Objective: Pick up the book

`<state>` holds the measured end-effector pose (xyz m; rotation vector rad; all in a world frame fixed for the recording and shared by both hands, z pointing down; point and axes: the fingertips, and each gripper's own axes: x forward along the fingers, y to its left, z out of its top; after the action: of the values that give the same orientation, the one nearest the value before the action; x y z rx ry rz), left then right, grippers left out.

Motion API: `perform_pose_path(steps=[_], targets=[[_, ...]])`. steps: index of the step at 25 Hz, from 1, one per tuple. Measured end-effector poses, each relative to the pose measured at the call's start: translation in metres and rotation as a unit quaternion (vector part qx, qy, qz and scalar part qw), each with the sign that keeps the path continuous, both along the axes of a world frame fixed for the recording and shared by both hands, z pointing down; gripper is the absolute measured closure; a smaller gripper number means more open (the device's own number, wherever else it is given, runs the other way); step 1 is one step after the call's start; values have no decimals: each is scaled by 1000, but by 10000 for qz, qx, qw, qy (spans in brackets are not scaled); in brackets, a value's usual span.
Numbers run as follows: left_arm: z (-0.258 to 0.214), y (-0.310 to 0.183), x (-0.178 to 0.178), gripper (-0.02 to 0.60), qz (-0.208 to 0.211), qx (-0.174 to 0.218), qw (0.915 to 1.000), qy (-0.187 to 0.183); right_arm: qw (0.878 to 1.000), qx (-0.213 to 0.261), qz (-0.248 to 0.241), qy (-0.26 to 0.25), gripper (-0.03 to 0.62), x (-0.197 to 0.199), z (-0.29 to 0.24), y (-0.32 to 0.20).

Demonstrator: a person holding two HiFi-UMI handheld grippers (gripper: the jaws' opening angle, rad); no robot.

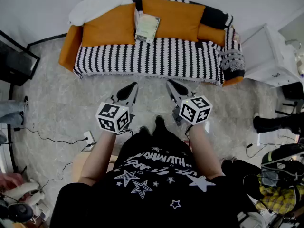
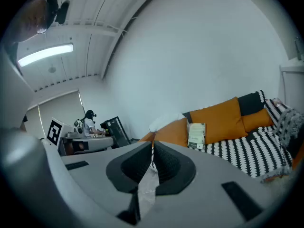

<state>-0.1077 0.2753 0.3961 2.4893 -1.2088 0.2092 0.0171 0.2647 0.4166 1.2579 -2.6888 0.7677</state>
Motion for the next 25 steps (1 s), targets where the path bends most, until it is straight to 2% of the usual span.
perform_pose_path(steps=[11, 19, 25], targets=[[0, -2, -10, 574, -62, 41, 10000, 39, 10000, 48, 28, 50, 562, -6, 0, -1], [-6, 8, -22, 574, -112, 128, 9998, 98, 9987, 179, 458, 98, 562, -1, -2, -2], [-7, 23, -39, 574, -194, 217, 9995, 120, 9978, 246, 607, 140, 562, -11, -2, 2]])
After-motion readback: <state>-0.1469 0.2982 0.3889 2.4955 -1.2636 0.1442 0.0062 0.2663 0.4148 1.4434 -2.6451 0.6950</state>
